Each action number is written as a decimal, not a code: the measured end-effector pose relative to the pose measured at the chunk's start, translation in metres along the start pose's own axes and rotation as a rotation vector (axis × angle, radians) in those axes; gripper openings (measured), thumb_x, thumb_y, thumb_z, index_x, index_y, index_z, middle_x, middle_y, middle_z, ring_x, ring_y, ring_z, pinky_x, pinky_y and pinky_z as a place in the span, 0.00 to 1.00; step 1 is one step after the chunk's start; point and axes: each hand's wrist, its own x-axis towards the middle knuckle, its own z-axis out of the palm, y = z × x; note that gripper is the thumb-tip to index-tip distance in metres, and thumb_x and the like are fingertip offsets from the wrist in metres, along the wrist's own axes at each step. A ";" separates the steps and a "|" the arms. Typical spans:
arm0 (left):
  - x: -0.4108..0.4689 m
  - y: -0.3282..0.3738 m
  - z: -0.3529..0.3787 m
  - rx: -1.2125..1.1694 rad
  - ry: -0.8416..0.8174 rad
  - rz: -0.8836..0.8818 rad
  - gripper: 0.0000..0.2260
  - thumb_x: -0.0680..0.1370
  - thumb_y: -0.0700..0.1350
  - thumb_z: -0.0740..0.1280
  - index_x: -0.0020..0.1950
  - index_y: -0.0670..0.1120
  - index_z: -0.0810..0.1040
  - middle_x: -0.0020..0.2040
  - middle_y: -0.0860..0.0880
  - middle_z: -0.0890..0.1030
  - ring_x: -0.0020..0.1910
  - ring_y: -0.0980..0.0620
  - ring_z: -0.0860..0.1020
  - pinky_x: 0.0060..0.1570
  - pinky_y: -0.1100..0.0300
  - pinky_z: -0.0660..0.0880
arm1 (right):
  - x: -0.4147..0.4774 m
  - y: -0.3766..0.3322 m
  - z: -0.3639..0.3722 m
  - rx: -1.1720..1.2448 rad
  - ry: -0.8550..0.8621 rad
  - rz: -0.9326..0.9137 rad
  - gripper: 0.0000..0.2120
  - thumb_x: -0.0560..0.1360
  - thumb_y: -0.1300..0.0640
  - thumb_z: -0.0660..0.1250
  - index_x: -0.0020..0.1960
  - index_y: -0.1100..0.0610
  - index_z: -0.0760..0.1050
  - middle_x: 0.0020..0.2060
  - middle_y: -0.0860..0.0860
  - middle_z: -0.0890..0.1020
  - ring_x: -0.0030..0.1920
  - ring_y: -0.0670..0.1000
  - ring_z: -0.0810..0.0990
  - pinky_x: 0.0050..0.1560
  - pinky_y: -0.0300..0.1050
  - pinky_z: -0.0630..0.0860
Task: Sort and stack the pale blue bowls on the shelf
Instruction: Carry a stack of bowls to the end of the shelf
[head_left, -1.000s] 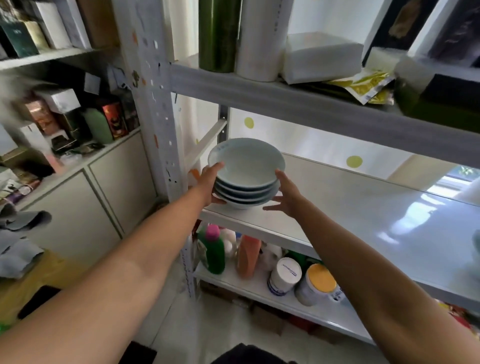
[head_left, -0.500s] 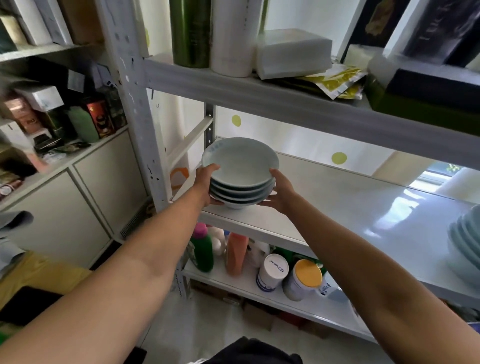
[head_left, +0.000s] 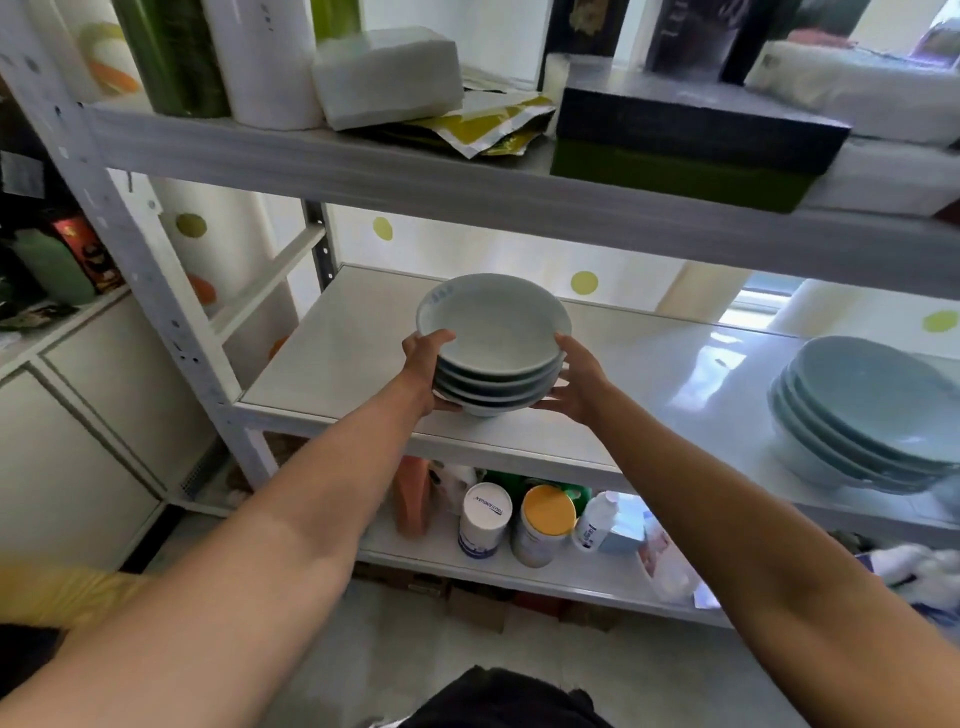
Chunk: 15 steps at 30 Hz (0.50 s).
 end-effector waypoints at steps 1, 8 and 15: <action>-0.001 -0.004 0.009 0.000 -0.012 -0.002 0.30 0.66 0.54 0.69 0.66 0.53 0.64 0.64 0.41 0.71 0.58 0.36 0.73 0.40 0.32 0.76 | -0.001 -0.001 -0.010 -0.001 0.009 -0.002 0.25 0.78 0.45 0.59 0.68 0.59 0.66 0.56 0.58 0.73 0.54 0.62 0.75 0.56 0.57 0.76; -0.008 -0.033 0.070 0.014 -0.038 -0.016 0.28 0.70 0.52 0.70 0.65 0.51 0.61 0.62 0.41 0.70 0.56 0.37 0.74 0.37 0.36 0.78 | -0.007 -0.008 -0.075 -0.007 0.069 -0.015 0.23 0.77 0.45 0.60 0.67 0.57 0.68 0.52 0.57 0.76 0.55 0.62 0.75 0.58 0.59 0.76; -0.016 -0.059 0.125 0.032 -0.093 -0.024 0.33 0.65 0.54 0.71 0.66 0.52 0.62 0.63 0.40 0.70 0.57 0.36 0.74 0.40 0.33 0.77 | -0.024 -0.012 -0.135 0.003 0.105 -0.031 0.26 0.76 0.42 0.62 0.68 0.57 0.66 0.66 0.59 0.71 0.56 0.61 0.76 0.52 0.57 0.78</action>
